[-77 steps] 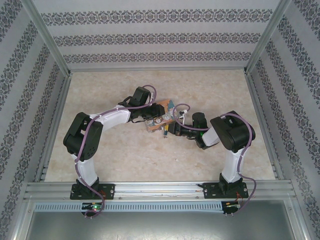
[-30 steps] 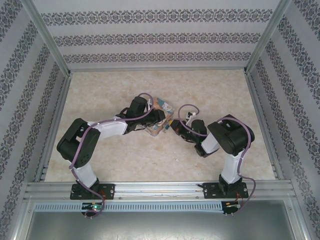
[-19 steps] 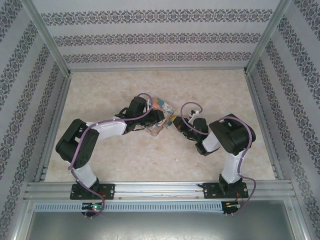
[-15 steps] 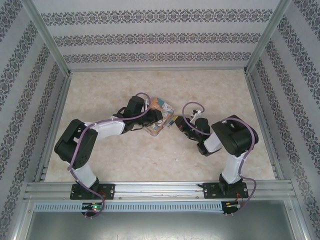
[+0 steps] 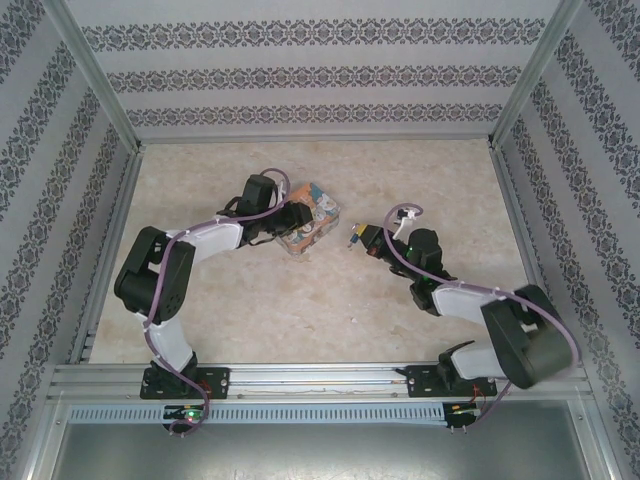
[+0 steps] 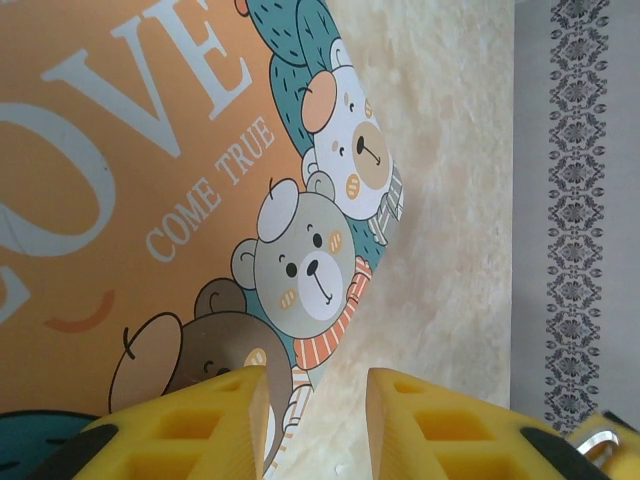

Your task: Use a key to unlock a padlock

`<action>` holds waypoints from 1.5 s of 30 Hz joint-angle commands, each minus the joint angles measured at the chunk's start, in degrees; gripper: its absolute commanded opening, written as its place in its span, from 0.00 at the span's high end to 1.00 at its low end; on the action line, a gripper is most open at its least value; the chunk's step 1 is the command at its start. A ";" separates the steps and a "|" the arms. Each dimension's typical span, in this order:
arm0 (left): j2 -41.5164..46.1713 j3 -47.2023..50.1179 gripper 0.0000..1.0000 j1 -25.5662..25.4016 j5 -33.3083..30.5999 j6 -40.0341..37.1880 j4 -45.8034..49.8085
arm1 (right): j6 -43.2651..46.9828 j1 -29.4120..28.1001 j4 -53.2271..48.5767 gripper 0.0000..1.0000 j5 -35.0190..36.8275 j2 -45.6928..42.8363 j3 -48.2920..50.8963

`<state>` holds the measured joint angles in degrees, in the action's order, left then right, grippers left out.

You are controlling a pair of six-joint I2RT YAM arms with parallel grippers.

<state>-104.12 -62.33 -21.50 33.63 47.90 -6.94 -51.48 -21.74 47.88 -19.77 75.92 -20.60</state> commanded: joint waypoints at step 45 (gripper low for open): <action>51.43 19.68 0.30 6.24 -31.39 -29.18 8.07 | 23.44 -6.03 -60.27 1.00 -9.35 -10.06 -6.87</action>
<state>-54.76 -43.53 -15.97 5.76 23.46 2.61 -29.54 -27.18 -11.03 -27.99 64.95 -26.50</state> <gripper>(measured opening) 0.694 0.048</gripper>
